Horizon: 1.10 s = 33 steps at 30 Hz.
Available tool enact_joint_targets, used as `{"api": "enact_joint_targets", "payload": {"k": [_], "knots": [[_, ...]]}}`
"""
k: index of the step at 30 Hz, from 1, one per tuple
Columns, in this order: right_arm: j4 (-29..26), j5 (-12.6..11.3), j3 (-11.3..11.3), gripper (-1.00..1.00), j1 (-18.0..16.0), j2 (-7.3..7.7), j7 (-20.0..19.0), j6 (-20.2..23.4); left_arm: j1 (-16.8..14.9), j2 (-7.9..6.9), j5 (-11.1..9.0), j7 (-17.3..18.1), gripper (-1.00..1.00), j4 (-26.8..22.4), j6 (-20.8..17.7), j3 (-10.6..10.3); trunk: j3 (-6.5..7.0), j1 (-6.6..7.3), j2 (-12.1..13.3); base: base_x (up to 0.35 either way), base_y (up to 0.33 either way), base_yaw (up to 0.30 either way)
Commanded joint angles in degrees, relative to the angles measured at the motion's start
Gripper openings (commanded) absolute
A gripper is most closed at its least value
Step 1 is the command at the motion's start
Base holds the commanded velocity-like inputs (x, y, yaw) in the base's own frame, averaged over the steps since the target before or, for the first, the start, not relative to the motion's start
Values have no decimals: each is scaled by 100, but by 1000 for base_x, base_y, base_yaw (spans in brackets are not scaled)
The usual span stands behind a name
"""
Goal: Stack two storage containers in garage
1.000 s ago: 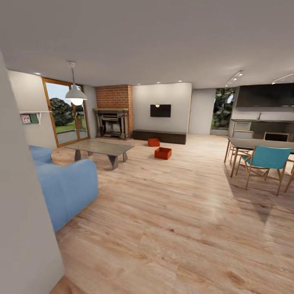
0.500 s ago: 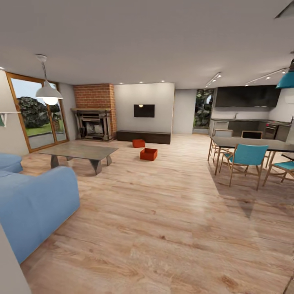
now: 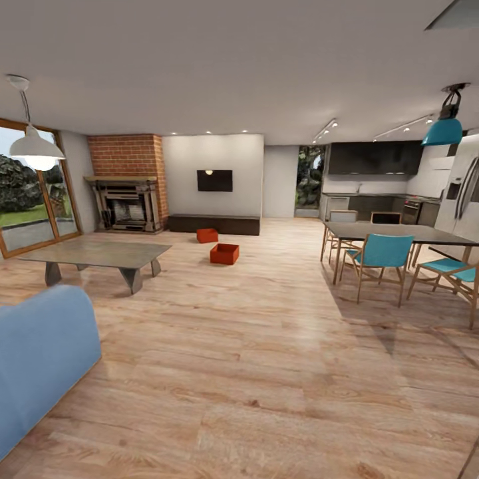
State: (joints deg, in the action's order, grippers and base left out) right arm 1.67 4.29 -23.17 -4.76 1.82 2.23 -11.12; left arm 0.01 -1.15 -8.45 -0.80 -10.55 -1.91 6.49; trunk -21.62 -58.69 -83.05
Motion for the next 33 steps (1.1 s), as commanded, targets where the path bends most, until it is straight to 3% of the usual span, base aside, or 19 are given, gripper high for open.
{"api": "enact_joint_targets", "payload": {"k": [1, 33], "knots": [[18, 49, -5, 100, -7, -3, 23, -31, 0, 1, -61, -8, 100, -11, -20, 1, -6, -4, -3, 324, 5, -8], [18, 123, -51, 100, -7, 6, 23, -29, 0, 1, -61, -8, 100, -15, -11, 3, -6, -4, -3, 324, 0, 0]]}}
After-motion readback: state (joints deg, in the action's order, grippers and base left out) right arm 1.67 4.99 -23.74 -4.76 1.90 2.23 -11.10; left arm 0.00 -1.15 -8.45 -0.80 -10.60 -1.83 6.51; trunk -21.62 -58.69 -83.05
